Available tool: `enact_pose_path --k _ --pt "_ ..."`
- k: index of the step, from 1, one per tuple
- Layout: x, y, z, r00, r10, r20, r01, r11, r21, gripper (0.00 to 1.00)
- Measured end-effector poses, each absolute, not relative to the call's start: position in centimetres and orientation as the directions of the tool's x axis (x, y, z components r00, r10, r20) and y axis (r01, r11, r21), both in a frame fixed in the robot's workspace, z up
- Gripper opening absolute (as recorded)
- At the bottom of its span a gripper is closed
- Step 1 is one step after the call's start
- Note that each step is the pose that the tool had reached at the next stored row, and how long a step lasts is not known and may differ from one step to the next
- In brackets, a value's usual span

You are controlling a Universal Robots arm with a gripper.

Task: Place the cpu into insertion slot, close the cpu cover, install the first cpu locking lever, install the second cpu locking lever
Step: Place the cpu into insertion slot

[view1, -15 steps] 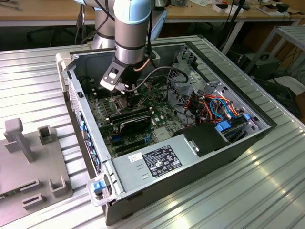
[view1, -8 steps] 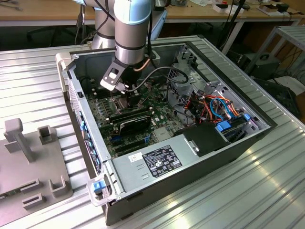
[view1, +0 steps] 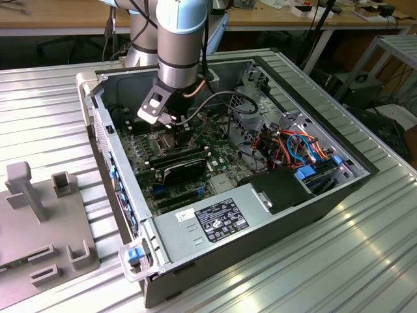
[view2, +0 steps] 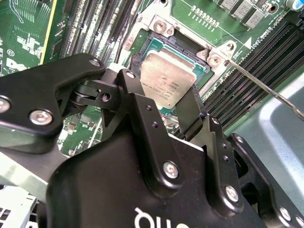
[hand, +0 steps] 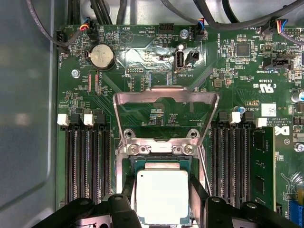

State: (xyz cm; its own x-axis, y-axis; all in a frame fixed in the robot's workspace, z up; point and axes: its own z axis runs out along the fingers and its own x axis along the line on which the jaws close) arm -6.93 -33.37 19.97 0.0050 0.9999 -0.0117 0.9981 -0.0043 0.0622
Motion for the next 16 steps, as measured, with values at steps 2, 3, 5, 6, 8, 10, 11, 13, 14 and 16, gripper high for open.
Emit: enact_pose_path --k 2,3,5,6,8,10,11,13,14,16 --pt "-6.93 -33.37 19.95 0.005 1.000 -0.011 0.998 -0.004 0.062 0.55" --pt "-6.93 -33.38 19.95 0.005 1.000 -0.011 0.998 -0.004 0.062 0.55" --pt "-6.93 -33.37 19.93 0.005 1.000 -0.011 0.998 -0.004 0.062 0.55" --pt "-6.93 -33.37 19.93 0.005 1.000 -0.011 0.998 -0.004 0.062 0.55" --pt "-6.93 -33.37 19.92 0.004 1.000 -0.011 0.998 -0.004 0.062 0.55" --pt "-6.92 -33.37 19.91 0.002 1.000 -0.011 0.998 -0.001 0.062 0.55" --pt "-6.91 -33.37 19.91 -0.001 1.000 -0.011 0.998 0.002 0.062 0.55" --pt "-6.91 -33.37 19.90 -0.009 1.000 -0.011 0.998 0.010 0.062 0.55" --pt "-6.91 -33.37 19.90 -0.010 1.000 -0.011 0.998 0.011 0.062 0.55" --pt "-6.91 -33.37 19.90 -0.010 1.000 -0.011 0.998 0.011 0.062 0.55"
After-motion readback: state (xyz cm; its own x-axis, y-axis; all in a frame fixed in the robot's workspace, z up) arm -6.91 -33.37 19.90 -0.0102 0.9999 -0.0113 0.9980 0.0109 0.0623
